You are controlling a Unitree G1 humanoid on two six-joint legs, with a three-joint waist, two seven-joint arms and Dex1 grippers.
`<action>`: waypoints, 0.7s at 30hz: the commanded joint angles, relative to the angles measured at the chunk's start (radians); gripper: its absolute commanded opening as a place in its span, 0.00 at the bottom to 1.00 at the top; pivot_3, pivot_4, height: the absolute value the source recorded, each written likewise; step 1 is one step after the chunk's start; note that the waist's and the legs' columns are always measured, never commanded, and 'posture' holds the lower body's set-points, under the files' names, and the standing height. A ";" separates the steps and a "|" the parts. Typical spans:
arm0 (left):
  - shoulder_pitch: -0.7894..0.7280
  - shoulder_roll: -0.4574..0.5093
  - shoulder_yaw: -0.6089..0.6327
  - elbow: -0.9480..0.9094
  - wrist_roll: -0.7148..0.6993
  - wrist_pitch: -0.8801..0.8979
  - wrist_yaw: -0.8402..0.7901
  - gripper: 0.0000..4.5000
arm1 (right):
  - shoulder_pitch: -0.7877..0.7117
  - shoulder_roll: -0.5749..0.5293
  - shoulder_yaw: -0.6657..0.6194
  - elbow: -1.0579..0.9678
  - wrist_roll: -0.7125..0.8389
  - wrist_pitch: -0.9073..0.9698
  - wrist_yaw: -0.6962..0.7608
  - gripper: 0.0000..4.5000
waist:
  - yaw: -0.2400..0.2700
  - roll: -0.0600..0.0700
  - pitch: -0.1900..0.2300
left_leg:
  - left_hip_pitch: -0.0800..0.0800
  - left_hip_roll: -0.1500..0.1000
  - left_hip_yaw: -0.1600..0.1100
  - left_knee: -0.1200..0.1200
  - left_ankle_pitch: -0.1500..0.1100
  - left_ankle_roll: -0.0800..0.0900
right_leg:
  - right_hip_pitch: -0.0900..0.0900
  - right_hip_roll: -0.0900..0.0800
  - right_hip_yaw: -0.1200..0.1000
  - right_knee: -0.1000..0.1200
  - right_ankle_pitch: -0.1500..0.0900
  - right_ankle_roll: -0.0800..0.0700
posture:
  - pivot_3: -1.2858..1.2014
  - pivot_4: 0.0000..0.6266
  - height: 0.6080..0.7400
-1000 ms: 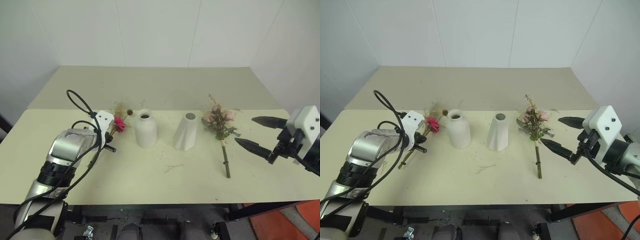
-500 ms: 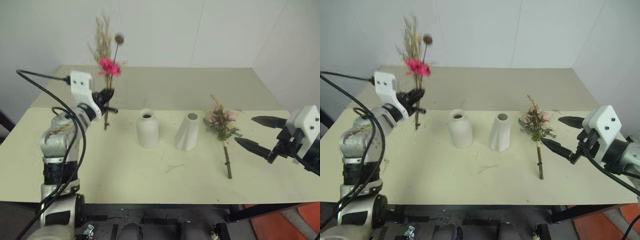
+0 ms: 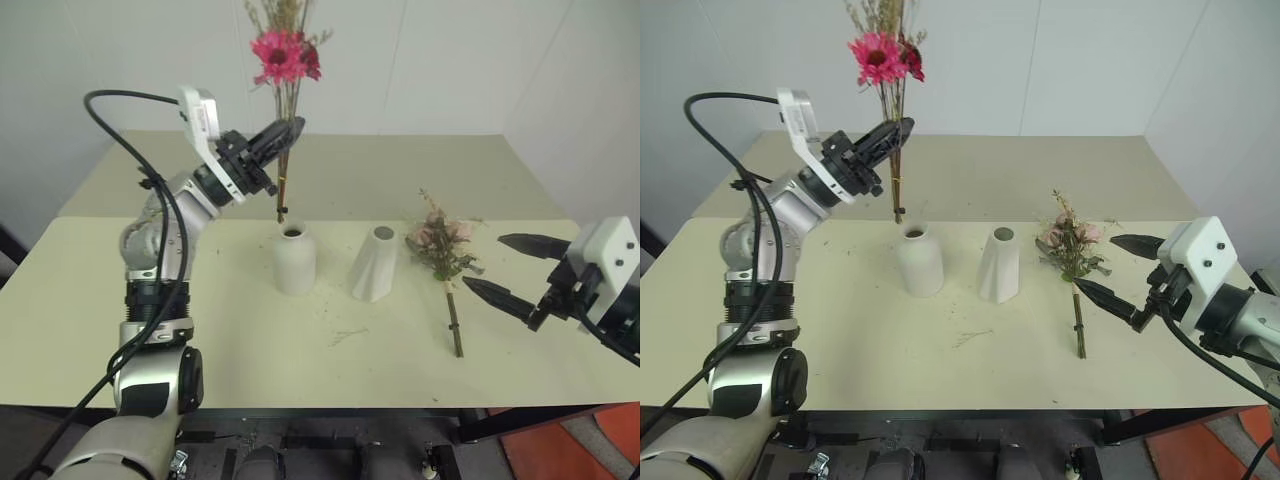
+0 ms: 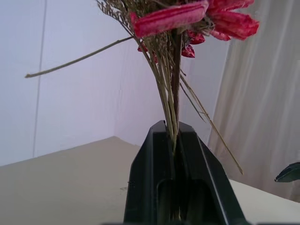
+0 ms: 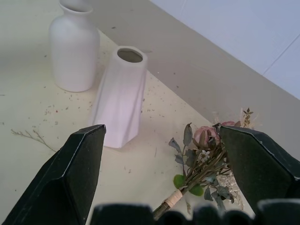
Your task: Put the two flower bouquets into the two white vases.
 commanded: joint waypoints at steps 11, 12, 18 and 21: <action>0.020 -0.029 -0.054 0.055 0.074 -0.124 -0.035 0.04 | 0.028 -0.006 -0.060 -0.048 0.038 0.005 -0.041 1.00 | -0.003 0.000 0.000 | 0.000 0.000 0.000 0.000 0.000 0.000 | 0.000 0.000 0.000 0.000 0.000 0.000 | 0.52 0.24 1.00; 0.030 -0.028 -0.057 0.051 0.079 -0.125 -0.039 0.04 | 0.029 -0.007 -0.060 -0.048 0.039 0.005 -0.041 1.00 | -0.003 0.000 0.000 | 0.000 0.000 0.000 0.000 0.000 0.000 | 0.000 0.000 0.000 0.000 0.000 0.000 | 0.52 0.24 1.00; 0.088 -0.029 -0.077 0.017 0.093 -0.114 -0.032 0.04 | 0.028 -0.008 -0.055 -0.047 0.042 0.006 -0.042 1.00 | -0.002 0.000 0.000 | 0.000 0.000 0.000 0.000 0.000 0.000 | 0.000 0.000 0.000 0.000 0.000 0.000 | 0.52 0.24 1.00; 0.102 -0.023 -0.081 0.000 0.091 -0.091 -0.020 0.08 | 0.024 -0.009 -0.051 -0.042 0.041 0.005 -0.042 1.00 | -0.002 0.000 0.000 | 0.000 0.000 0.000 0.000 0.000 0.000 | 0.000 0.000 0.000 0.000 0.000 0.000 | 0.52 0.24 1.00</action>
